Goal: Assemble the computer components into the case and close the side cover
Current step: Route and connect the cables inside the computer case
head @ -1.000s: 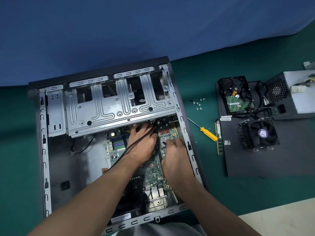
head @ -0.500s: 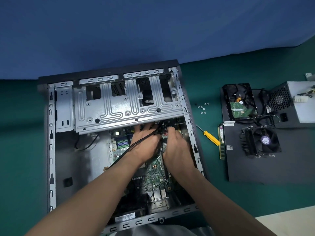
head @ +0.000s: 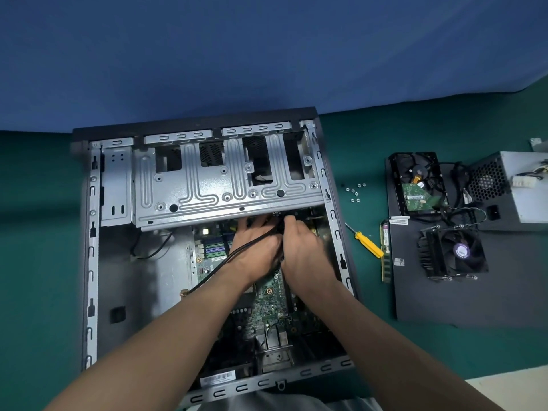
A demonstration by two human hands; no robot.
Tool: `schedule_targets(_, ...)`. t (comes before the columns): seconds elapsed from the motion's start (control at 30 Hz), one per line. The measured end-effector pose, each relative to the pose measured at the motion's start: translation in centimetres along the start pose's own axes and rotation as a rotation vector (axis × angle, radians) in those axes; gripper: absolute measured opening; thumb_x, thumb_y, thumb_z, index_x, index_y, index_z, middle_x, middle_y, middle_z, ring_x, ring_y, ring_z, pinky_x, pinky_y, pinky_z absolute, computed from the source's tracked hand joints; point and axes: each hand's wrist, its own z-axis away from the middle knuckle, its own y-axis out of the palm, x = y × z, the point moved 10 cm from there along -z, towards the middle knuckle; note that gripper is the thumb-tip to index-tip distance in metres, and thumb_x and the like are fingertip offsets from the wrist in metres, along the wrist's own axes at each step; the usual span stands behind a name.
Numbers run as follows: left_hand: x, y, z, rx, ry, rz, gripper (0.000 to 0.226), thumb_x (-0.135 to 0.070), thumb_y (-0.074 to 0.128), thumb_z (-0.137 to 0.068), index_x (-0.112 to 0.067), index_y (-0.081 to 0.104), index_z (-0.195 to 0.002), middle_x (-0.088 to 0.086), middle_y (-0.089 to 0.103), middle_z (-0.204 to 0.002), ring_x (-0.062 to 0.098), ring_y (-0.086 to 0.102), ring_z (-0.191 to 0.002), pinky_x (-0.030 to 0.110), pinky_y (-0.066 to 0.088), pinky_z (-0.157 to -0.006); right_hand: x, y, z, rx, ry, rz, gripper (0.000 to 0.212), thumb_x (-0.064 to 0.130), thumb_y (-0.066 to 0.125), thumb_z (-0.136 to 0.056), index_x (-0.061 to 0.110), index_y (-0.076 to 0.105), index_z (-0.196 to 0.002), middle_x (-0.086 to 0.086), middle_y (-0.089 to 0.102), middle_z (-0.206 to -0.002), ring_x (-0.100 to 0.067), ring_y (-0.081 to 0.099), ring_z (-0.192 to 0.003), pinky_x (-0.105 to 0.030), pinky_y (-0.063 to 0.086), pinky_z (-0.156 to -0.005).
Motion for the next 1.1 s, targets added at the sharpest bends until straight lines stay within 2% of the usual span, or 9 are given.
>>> schedule_targets(0.27, -0.1, -0.1, 0.3, 0.044, 0.002, 0.096, 0.049, -0.024, 0.072, -0.069, -0.037, 0.061, -0.115, -0.015, 0.061, -0.122, 0.021, 0.036, -0.128, 0.041, 0.012, -0.099, 0.0, 0.5, -0.2, 0.093, 0.013, 0.030, 0.051, -0.004, 0.063, -0.080, 0.009, 0.035, -0.122, -0.011, 0.056, -0.116, -0.025, 0.058, -0.105, -0.032, 0.048, -0.089)
schedule_targets(0.37, 0.3, -0.4, 0.5, 0.019, -0.044, 0.250, 0.042, -0.011, 0.070, -0.066, -0.035, 0.062, -0.099, -0.008, 0.066, -0.112, 0.023, 0.044, -0.119, 0.040, 0.027, -0.097, 0.4, 0.3, -0.4, 0.093, -0.009, 0.058, 0.041, -0.004, 0.057, -0.085, 0.008, 0.035, -0.118, -0.013, 0.058, -0.110, -0.029, 0.060, -0.101, -0.036, 0.048, -0.082)
schedule_targets(0.47, 0.7, -0.5, 0.6, -0.014, -0.085, 0.378, 0.044, -0.010, 0.064, -0.070, -0.041, 0.033, -0.071, -0.004, 0.067, -0.101, 0.024, 0.046, -0.115, 0.039, 0.031, -0.092, 0.6, 0.4, -0.7, 0.114, -0.004, 0.058, 0.030, -0.001, 0.047, -0.090, 0.005, 0.035, -0.117, -0.016, 0.060, -0.105, -0.034, 0.059, -0.101, -0.041, 0.046, -0.079)
schedule_targets(0.53, 0.7, -0.4, 0.6, -0.027, -0.088, 0.370, 0.049, -0.012, 0.065, -0.067, -0.042, 0.026, -0.065, -0.008, 0.067, -0.102, 0.019, 0.044, -0.116, 0.038, 0.025, -0.094, 0.5, 0.4, -1.0, 0.128, -0.008, 0.082, 0.031, -0.001, 0.044, -0.090, 0.003, 0.036, -0.119, -0.018, 0.061, -0.105, -0.036, 0.058, -0.102, -0.040, 0.042, -0.074)
schedule_targets(0.63, 0.5, -0.4, 0.5, -0.025, -0.057, 0.278, 0.034, -0.018, 0.066, -0.069, -0.042, 0.050, -0.088, -0.014, 0.064, -0.117, 0.013, 0.033, -0.126, 0.033, 0.014, -0.100, 0.1, 0.3, -1.3, 0.154, -0.020, 0.121, 0.033, -0.003, 0.042, -0.089, 0.000, 0.038, -0.121, -0.021, 0.062, -0.107, -0.038, 0.057, -0.104, -0.038, 0.035, -0.070)
schedule_targets(0.73, 0.4, 0.1, 0.2, 0.010, -0.041, 0.210, 0.036, -0.024, 0.061, -0.080, -0.031, 0.053, -0.114, -0.012, 0.061, -0.125, 0.018, 0.031, -0.133, 0.037, 0.010, -0.104, 0.2, -0.1, -1.5, 0.153, -0.056, 0.174, 0.035, -0.003, 0.047, -0.088, 0.001, 0.041, -0.123, -0.019, 0.062, -0.110, -0.037, 0.057, -0.106, -0.038, 0.038, -0.072)
schedule_targets(0.87, 0.3, -0.1, 0.3, 0.001, -0.043, 0.175, 0.041, -0.025, 0.061, -0.083, -0.027, 0.046, -0.121, -0.010, 0.060, -0.128, 0.020, 0.029, -0.135, 0.041, 0.016, -0.104, 0.3, 0.0, -1.6, 0.196, -0.087, 0.263, 0.036, 0.003, 0.051, -0.089, 0.003, 0.044, -0.125, -0.015, 0.060, -0.115, -0.035, 0.056, -0.110, -0.038, 0.041, -0.077)
schedule_targets(1.0, 0.1, -0.5, 0.3, -0.027, -0.033, 0.170, 0.048, -0.022, 0.065, -0.078, -0.039, 0.054, -0.122, -0.014, 0.059, -0.130, 0.021, 0.032, -0.136, 0.039, 0.005, -0.102, 0.4, 1.2, -1.0, 0.308, -0.097, 0.200, 0.036, 0.006, 0.045, -0.092, 0.002, 0.035, -0.126, -0.019, 0.051, -0.121, -0.036, 0.053, -0.110, -0.040, 0.040, -0.085)
schedule_targets(1.1, 0.4, -0.3, 0.3, -0.038, -0.063, 0.155, 0.046, -0.020, 0.065, -0.080, -0.036, 0.056, -0.122, -0.012, 0.063, -0.124, 0.021, 0.033, -0.133, 0.039, 0.006, -0.101, 0.6, 1.0, -1.0, 0.293, -0.098, 0.143, 0.028, 0.002, 0.039, -0.093, 0.001, 0.040, -0.121, -0.021, 0.049, -0.120, -0.037, 0.052, -0.112, -0.041, 0.040, -0.086)
